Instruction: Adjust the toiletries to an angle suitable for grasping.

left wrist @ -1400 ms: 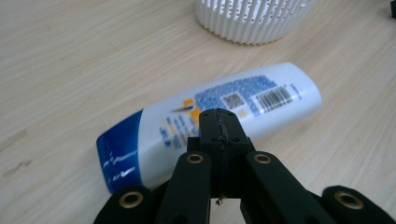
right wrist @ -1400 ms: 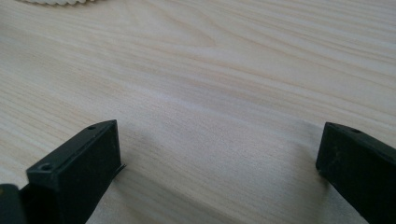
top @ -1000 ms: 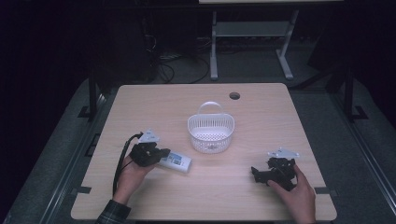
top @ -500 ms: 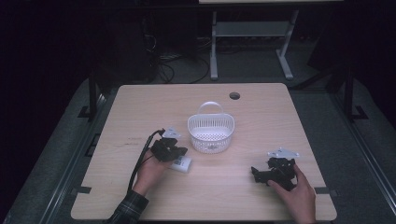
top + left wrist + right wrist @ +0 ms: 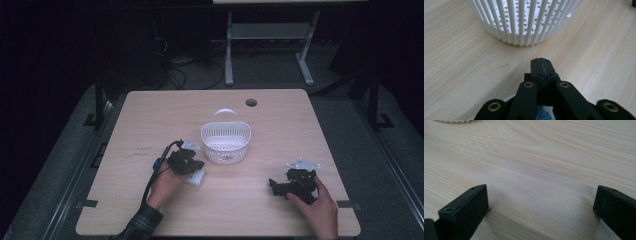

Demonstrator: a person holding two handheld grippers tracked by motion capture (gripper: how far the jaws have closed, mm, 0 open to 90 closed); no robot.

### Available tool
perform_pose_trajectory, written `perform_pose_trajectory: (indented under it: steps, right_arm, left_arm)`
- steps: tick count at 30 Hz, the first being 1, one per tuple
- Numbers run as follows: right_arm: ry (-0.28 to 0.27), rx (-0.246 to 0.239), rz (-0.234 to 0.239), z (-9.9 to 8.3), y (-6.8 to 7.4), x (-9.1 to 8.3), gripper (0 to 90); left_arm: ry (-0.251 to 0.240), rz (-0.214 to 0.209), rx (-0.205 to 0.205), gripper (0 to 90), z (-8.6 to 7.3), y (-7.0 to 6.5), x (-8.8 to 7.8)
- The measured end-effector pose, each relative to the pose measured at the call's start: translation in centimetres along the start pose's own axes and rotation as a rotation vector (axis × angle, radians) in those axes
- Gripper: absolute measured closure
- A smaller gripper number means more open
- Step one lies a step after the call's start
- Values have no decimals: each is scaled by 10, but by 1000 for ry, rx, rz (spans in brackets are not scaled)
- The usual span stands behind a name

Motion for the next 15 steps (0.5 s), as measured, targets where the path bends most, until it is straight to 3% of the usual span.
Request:
perform_pose_trajectory:
  steps: [15]
  right_arm:
    - [0, 0, 0, 0, 0, 0, 0]
  left_arm:
    - [18, -25, 10, 900, -14, -13, -12]
Point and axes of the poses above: each handheld gripper's, and its own axes: x roughly forward along the jaws, z roughly out of its top, y roughly to its left, the point moved 7 cm from there along x, roughly forward along the jaws, and after that the axes turned 1 degree about -z, right-handed, at the moved point
